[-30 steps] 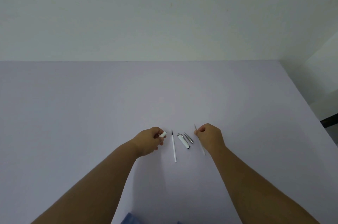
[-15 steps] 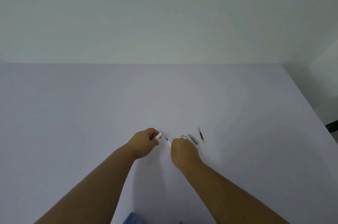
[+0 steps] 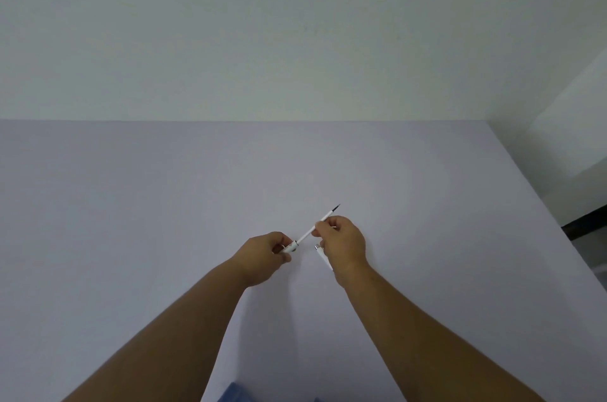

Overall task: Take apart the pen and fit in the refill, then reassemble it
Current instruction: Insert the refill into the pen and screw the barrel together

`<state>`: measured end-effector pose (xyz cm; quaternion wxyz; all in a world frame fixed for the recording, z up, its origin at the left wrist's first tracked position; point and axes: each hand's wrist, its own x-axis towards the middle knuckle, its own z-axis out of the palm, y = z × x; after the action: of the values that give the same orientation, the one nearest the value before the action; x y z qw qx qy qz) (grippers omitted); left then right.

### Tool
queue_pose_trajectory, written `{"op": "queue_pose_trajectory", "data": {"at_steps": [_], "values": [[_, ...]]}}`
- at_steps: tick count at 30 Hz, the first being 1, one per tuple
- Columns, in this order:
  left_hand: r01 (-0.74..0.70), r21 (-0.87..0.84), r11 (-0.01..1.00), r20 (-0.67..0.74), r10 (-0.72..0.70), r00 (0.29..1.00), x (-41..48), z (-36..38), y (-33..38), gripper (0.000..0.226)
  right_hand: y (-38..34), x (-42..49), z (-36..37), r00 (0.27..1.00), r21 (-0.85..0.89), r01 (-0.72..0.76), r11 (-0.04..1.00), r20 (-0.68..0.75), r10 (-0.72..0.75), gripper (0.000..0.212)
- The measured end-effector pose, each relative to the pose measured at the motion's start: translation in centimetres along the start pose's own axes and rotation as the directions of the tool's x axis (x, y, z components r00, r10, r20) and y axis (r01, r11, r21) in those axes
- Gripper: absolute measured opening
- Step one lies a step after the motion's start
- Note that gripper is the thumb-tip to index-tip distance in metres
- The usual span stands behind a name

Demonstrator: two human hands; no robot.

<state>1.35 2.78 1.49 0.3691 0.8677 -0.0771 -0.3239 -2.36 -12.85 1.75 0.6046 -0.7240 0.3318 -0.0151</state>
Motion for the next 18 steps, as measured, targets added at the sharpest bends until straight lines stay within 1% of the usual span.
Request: {"op": "queue_pose_trajectory", "data": {"at_steps": [3,6,7,10,11,13,15,17,18], "values": [[-0.030,-0.032,0.999,0.000,0.030,1.000,-0.1,0.2,0.7,0.016,0.3,-0.5,-0.3,0.999,0.026,-0.021,0.999,0.037,0.020,0.014],[-0.051,-0.064,0.997,0.000,0.051,0.999,-0.3,0.3,1.3,0.017,0.2,-0.9,-0.6,0.988,-0.012,-0.013,1.000,0.153,0.015,0.015],[-0.056,-0.067,0.996,0.001,0.056,0.998,-0.3,0.4,1.5,0.017,0.0,-0.9,-0.7,0.988,0.006,-0.016,1.000,0.154,0.015,0.016],[-0.067,-0.072,0.995,0.014,0.069,0.998,-0.3,0.5,1.8,0.018,-0.6,-0.4,-1.4,0.998,0.144,-0.032,0.989,0.066,0.023,0.015],[-0.071,-0.072,0.995,0.014,0.072,0.997,-0.3,0.6,2.0,0.018,-0.8,-0.2,-1.7,0.998,0.147,-0.022,0.989,0.068,0.012,0.015],[-0.080,-0.067,0.995,0.005,0.081,0.997,-0.1,0.7,2.3,0.016,-0.9,0.0,-2.0,0.989,0.067,0.008,0.998,0.149,-0.018,0.015],[-0.087,-0.056,0.995,-0.004,0.087,0.996,0.0,0.9,2.5,0.014,-0.8,0.2,-2.1,0.973,0.021,0.015,1.000,0.229,-0.019,0.013],[-0.089,-0.057,0.994,-0.013,0.089,0.996,0.1,1.0,2.3,0.012,-0.7,0.6,-2.4,0.967,0.015,0.010,1.000,0.253,-0.013,0.010],[-0.089,-0.062,0.994,-0.018,0.088,0.996,0.1,1.0,2.2,0.012,-0.7,0.9,-2.7,0.971,0.021,0.005,1.000,0.241,-0.010,0.013]]}}
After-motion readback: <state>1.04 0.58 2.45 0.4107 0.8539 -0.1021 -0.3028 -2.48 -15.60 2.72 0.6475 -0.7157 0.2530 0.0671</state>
